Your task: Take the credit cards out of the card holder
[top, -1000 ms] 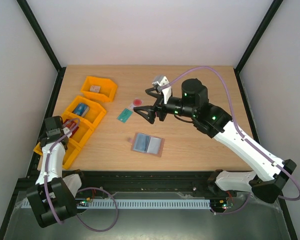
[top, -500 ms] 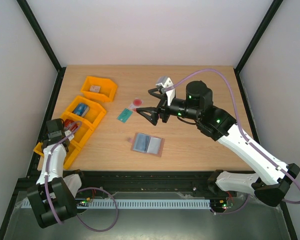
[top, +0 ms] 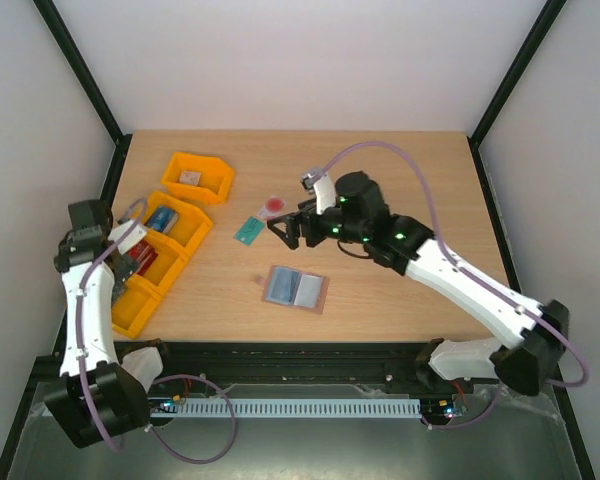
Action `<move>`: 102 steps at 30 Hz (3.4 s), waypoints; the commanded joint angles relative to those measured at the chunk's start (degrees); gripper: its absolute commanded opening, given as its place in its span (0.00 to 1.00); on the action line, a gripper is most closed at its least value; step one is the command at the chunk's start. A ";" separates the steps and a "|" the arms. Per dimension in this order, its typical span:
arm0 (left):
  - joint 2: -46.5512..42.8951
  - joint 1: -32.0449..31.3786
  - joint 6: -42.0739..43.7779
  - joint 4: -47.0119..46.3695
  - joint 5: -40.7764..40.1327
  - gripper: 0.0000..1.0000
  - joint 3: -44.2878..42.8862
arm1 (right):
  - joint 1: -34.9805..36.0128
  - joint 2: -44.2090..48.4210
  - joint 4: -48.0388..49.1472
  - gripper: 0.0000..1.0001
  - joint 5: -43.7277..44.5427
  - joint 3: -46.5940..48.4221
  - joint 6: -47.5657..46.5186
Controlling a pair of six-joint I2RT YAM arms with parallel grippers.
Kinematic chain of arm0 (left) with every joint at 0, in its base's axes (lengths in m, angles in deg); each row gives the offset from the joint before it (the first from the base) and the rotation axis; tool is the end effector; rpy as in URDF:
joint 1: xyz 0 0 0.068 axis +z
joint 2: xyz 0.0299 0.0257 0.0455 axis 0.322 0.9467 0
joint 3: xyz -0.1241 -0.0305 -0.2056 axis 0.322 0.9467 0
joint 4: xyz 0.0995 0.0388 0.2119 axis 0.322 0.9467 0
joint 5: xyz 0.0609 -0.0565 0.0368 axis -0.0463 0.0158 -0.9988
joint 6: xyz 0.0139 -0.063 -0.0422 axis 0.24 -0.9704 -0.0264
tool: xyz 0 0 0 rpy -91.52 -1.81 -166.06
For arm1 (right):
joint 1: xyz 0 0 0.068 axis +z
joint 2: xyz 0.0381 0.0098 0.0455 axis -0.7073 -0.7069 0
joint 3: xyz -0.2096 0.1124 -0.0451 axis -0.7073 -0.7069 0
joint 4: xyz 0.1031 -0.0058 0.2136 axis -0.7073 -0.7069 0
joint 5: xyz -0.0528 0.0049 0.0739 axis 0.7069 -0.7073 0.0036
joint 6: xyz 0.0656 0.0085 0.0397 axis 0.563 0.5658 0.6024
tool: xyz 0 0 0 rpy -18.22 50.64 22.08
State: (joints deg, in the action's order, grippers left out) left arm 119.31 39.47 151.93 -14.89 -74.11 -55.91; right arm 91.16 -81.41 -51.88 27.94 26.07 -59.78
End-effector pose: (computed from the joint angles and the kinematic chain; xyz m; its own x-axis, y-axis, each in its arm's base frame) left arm 0.1850 0.0902 0.2231 -0.7873 0.6102 -0.0886 0.4131 0.6287 0.6588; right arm 0.1799 0.2273 0.3510 -0.4536 -0.1095 -0.8845 -0.8408 0.3816 0.3840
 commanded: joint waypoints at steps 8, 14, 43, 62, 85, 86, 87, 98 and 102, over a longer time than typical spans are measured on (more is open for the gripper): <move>7.26 -27.67 -49.41 7.44 40.03 0.89 -18.80 | 7.38 -15.88 -1.36 0.83 18.14 -10.99 27.38; 8.95 -26.84 -67.86 -7.70 48.59 0.88 -7.67 | 14.98 -27.69 -7.42 0.76 30.76 -8.53 36.38; 24.11 -28.69 -95.44 -42.58 61.12 0.92 23.07 | 9.76 -35.83 8.55 0.14 21.55 -15.55 32.78; 18.40 -29.02 -90.81 -41.68 72.31 0.99 16.76 | 1.92 -19.43 44.84 0.02 -10.06 -25.06 33.09; 15.00 -26.52 -8.74 27.07 70.66 0.99 -35.81 | -1.54 -7.31 11.19 0.02 -25.91 3.67 0.88; 15.75 -27.06 -7.27 29.04 71.76 0.99 -37.70 | -1.58 -6.80 11.22 0.02 -26.02 4.18 0.64; 16.20 -28.00 -6.98 29.99 72.53 0.99 -38.65 | -1.53 -6.44 11.30 0.02 -26.27 4.77 0.51; 14.15 -33.85 -11.51 29.49 76.91 0.04 -39.04 | -1.54 -3.56 11.51 0.02 -30.08 5.50 -1.41; 12.16 -33.87 -21.37 24.78 72.67 0.02 -36.29 | -1.57 -2.23 9.85 0.31 -21.33 4.28 -1.75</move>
State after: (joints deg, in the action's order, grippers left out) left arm 133.88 5.59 139.21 12.84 0.84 -94.29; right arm 89.70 -86.87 -41.35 0.25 29.81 -60.32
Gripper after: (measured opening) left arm 0.087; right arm 0.070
